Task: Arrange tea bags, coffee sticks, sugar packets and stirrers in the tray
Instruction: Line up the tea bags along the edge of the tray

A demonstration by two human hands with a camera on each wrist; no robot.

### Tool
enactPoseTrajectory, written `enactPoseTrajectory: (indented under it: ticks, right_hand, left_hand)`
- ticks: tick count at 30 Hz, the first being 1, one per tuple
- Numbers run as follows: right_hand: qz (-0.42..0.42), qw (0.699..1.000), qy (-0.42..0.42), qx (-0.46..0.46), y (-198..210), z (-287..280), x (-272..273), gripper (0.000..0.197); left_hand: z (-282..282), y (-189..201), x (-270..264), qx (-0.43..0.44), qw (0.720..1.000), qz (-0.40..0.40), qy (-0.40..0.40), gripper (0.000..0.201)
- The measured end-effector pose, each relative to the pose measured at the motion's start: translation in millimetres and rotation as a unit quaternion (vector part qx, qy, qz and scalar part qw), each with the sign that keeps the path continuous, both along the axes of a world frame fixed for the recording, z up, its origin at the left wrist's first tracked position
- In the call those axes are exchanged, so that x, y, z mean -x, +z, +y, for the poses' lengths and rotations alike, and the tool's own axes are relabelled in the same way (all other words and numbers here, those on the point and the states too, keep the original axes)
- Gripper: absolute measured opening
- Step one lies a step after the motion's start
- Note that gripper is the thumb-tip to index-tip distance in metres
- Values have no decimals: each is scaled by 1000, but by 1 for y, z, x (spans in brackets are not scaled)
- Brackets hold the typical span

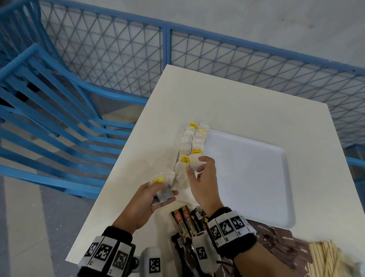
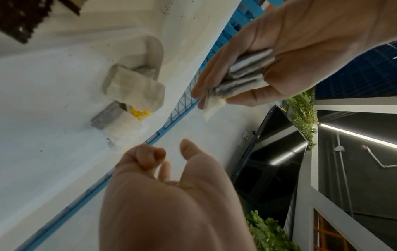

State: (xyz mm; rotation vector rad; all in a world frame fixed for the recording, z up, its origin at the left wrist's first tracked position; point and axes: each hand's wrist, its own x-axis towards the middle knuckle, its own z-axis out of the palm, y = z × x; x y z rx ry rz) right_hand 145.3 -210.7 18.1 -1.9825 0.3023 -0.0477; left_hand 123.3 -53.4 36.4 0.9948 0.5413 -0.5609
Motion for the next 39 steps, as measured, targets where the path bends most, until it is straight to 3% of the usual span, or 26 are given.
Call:
enactPoseTrajectory:
  ticks: [4,8,13,16,21,26,31,39]
  right_hand:
    - [-6,1000,-12,14,-4,-4,3,30]
    - [74,996,25,49,-13,-14,4,28]
    - [112,978,137,113,-26,-17,-5,34]
    - [111,974,156,120,-28,-14,-8,32]
    - [94,972,159,145,-28,-15,-6,22]
    - [121,982,119,87,-20,-33,-8,22]
    - [155,986,54,26,-20,-43,-28,30]
    - [123,990,63,32,-19,-42,-41,38]
  left_hand:
    - [0,-1,0,-10,1000,4,3,22]
    - [2,-3,2,-20,1000,7,12,25]
    - [4,-3,4,-19,1000,6,18,23]
    - [5,-2,5,-21,1000,2,20,21]
    - [8,-3,6,-23,999,5,26,20]
    - [11,-4,5,-26,999,-3,28,18]
    - [7,-5,5,-29,999,-2,20,16]
    - [7,-5,6,-44,999,-9,13,14]
